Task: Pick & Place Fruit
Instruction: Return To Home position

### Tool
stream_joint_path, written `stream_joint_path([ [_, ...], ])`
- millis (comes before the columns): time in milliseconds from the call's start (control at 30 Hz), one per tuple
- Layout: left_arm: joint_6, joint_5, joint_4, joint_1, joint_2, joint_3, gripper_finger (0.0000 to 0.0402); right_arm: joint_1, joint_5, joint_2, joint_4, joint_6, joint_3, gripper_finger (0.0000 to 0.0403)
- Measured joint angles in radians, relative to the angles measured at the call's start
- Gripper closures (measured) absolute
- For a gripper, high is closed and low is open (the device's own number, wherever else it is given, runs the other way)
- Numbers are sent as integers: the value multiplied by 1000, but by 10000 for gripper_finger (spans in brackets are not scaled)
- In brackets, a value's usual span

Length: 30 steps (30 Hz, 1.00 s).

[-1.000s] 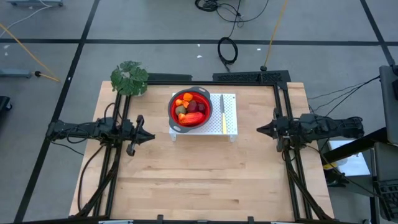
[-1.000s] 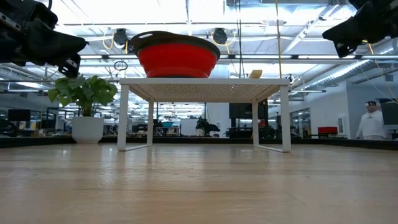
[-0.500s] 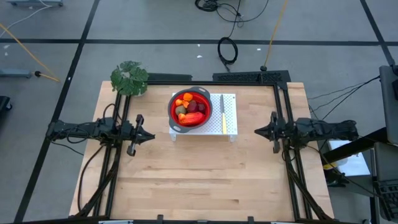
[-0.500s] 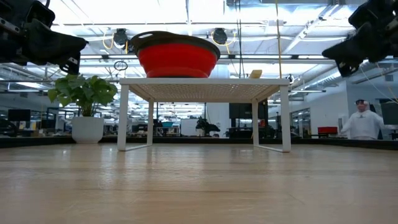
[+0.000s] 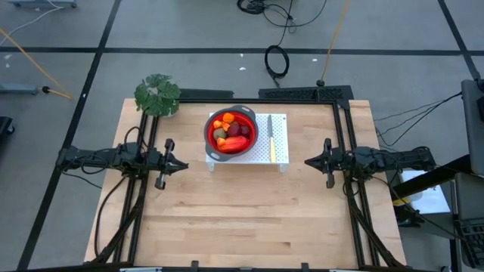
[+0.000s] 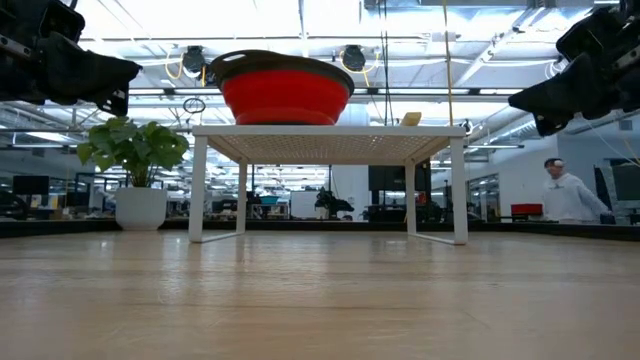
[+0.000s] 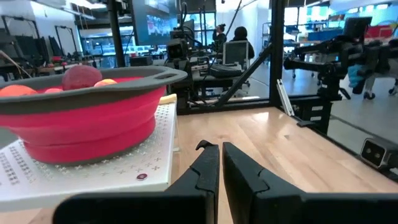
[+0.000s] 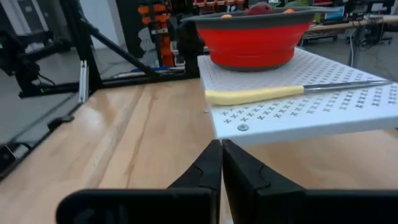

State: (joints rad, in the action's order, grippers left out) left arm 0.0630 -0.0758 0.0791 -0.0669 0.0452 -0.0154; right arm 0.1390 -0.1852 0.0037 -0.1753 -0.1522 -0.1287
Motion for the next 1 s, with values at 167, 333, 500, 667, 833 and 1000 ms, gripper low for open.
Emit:
stream_joint_path([
  [167, 10, -1, 0, 0, 0, 0, 382, 0, -1, 0, 22, 38, 2, 397],
  [333, 10, -1, 0, 0, 0, 0, 382, 0, 1, 1, 36, 42, 3, 397],
  [500, 8, -1, 0, 0, 0, 0, 382, 0, 3, 1, 40, 36, 3, 397],
  [667, 7, -1, 0, 0, 0, 0, 382, 0, 4, 1, 40, 37, 4, 397],
  [833, 8, -1, 0, 0, 0, 0, 382, 0, 4, 1, 39, 37, 4, 397],
  [1000, 8, -1, 0, 0, 0, 0, 382, 0, 4, 1, 39, 37, 5, 397],
])
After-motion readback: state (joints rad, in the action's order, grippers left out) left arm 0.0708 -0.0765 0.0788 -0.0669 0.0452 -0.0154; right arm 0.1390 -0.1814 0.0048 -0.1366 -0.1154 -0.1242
